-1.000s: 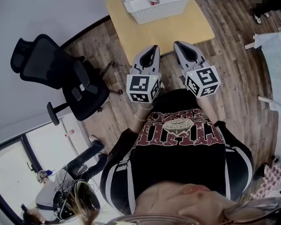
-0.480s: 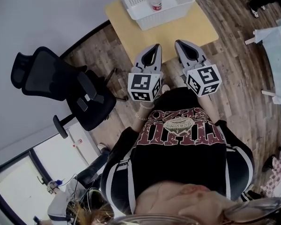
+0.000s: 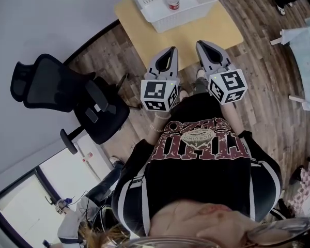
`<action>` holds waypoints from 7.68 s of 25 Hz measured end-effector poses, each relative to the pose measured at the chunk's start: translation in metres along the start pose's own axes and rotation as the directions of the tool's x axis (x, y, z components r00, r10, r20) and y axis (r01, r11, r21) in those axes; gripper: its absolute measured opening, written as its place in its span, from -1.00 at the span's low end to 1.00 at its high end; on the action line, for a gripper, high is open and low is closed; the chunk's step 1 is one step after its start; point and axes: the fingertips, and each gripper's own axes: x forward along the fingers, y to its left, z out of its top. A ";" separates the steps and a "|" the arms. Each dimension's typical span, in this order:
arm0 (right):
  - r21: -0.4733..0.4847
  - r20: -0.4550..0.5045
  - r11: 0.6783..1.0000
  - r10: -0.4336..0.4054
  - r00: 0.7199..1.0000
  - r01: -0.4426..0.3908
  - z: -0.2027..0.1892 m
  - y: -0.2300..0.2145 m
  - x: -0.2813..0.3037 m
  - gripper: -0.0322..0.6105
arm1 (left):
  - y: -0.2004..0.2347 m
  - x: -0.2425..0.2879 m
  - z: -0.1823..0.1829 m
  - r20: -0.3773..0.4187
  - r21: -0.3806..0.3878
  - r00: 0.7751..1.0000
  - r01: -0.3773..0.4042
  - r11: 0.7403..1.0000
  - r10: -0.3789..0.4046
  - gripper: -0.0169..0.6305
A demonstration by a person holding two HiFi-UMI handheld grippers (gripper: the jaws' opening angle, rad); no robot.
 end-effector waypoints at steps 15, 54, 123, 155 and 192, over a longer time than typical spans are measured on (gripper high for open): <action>-0.013 -0.014 0.995 0.102 0.995 -0.102 0.030 -0.058 0.074 -0.85 | 0.035 0.083 0.031 0.011 -0.017 0.996 -0.083 0.996 0.083 -0.80; 0.060 -0.022 0.998 0.026 0.999 -0.024 0.047 -0.182 0.102 -0.85 | 0.101 0.228 0.025 -0.133 0.049 0.978 -0.157 0.986 0.162 -0.53; 0.119 -0.055 0.992 -0.034 0.998 0.041 0.031 -0.249 0.102 -0.85 | 0.167 0.342 -0.032 -0.507 0.179 0.851 -0.053 0.982 0.138 -0.18; 0.098 -0.039 0.994 0.051 0.998 -0.047 0.033 -0.203 0.098 -0.85 | 0.140 0.260 0.063 -0.302 0.181 0.945 -0.076 0.981 0.128 -0.20; 0.077 -0.049 0.988 0.140 0.989 -0.136 0.029 -0.144 0.120 -0.85 | 0.062 0.121 0.148 -0.102 0.202 0.995 0.043 0.979 -0.022 -0.23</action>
